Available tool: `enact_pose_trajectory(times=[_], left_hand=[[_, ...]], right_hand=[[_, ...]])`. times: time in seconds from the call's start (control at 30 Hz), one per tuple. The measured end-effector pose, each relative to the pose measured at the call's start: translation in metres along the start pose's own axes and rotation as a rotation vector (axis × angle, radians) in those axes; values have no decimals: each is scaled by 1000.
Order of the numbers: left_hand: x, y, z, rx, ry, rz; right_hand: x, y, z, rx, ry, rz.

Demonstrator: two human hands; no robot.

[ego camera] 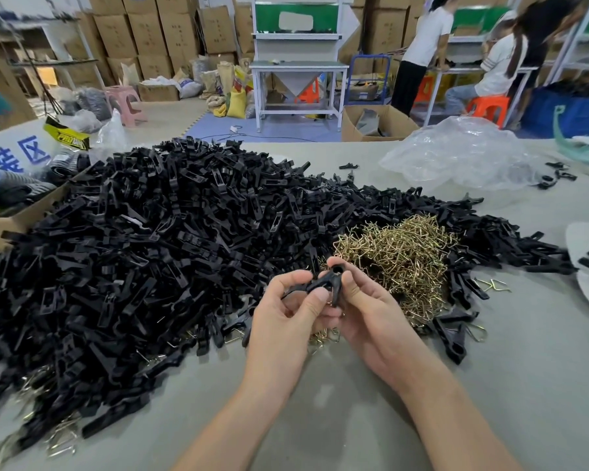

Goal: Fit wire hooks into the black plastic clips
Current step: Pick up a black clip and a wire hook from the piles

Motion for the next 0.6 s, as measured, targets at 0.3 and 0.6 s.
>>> enact_pose_trajectory(times=[0.3, 0.6], left_hand=[[-8, 14, -2, 529, 198, 38], [-21, 35, -12, 977, 484, 76]], right_hand=[[-9, 3, -8, 200, 26, -159], [-11, 6, -16, 344, -12, -258]])
Point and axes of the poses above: each hand's wrist, its own x-axis towards the middle knuckle, its own y-axis out of the palm, z = x × y, the point moved 6 cm from there along x, towards the middle knuckle, and after that the axes turned 4 degrees about x, right-handed, at the moved point
